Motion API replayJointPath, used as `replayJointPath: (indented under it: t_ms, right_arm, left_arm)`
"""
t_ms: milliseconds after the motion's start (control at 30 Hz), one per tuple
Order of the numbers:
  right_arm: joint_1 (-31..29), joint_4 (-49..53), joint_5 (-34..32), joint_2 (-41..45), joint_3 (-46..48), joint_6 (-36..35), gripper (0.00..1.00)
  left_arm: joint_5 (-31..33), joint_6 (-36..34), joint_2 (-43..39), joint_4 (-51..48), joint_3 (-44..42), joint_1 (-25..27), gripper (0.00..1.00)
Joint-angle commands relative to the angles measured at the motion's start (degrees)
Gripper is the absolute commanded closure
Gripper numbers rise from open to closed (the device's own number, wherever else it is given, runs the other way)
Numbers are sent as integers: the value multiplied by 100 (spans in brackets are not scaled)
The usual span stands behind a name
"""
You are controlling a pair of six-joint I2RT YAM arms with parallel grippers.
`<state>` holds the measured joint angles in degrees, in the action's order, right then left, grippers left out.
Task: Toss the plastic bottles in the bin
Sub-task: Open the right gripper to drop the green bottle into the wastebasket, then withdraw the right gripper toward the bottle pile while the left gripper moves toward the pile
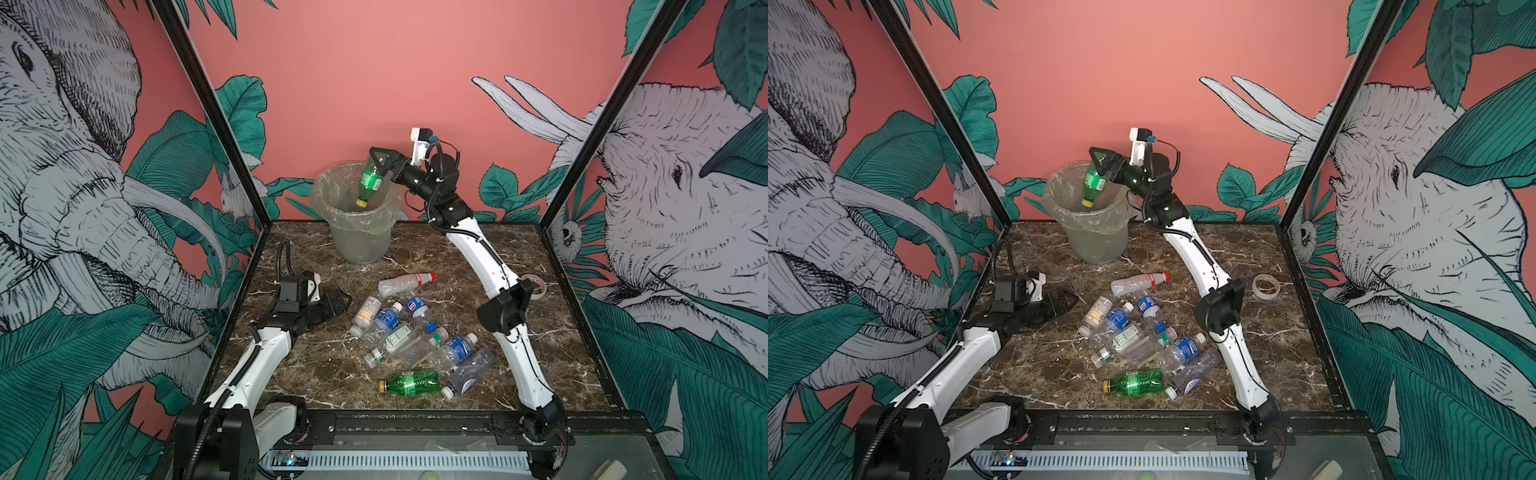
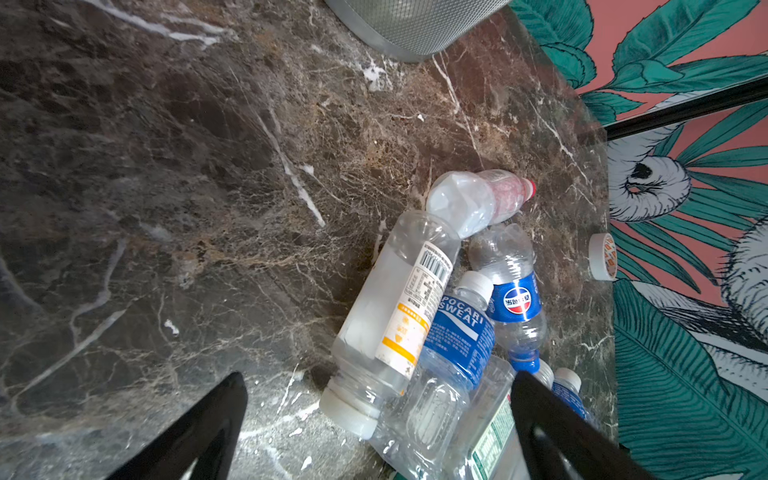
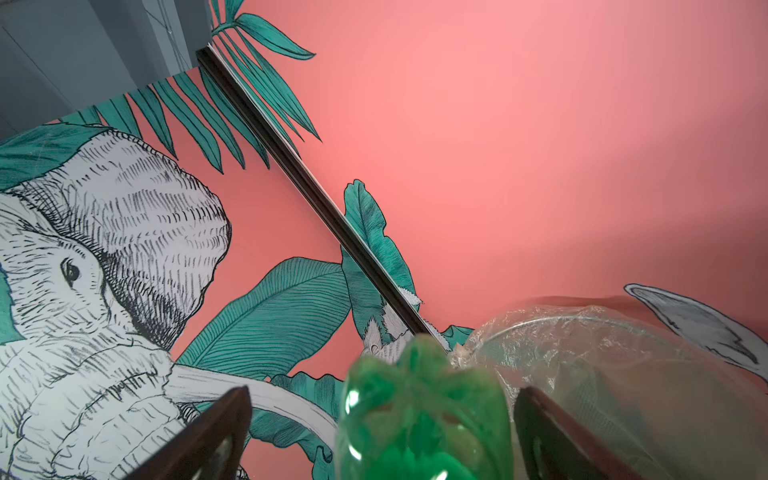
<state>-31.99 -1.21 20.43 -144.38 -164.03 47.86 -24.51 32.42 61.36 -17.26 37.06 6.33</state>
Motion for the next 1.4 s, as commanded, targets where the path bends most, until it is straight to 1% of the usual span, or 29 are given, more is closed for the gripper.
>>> replayJointPath:
  t_ms: [0,100,167,300,433,500,567,667,733,833,867,1100,1367]
  right_arm:
    - [-48,77,-345,-82,-438,311,1]
    - [-83,-598,-501,1049,1401,-132,1]
    - [-114,-777,-608,1829,2443,-571,1]
    - [-102,-593,-584,2751,3460,-1006,1]
    - [-98,-725,-497,3581,4694,-1499,1]
    - [-68,-973,-544,3991,5404,-1579,1]
    - [9,-1206,-518,4370,6062,-1494,1]
    - [103,-1317,-392,4822,6730,-1428,1]
    - [138,-1271,-403,5074,7079,-1474,1]
    - [175,-1156,-432,5223,7521,-1502,1]
    - [183,-1153,-442,5470,7675,-1491,1]
    - [215,-1096,-436,5879,8495,-1261,1]
    - [242,-897,-538,6278,9288,-1219,1]
  left_arm:
    - [-26,50,-194,92,-39,-5,1]
    - [-35,6,-139,90,28,-9,1]
    - [-57,-56,-68,113,79,-9,1]
    - [-132,-161,119,126,182,-9,1]
    - [-215,-254,202,133,267,-9,1]
    - [-222,-287,195,141,267,-13,1]
    - [-207,-312,183,117,250,-9,1]
    - [-196,-349,157,81,240,-10,1]
    - [-181,-373,140,65,232,-12,1]
    - [-159,-403,100,14,232,-9,1]
    - [-163,-419,83,-1,240,-13,1]
    - [-188,-540,60,-76,257,-11,1]
    - [-202,-657,95,-104,179,-9,1]
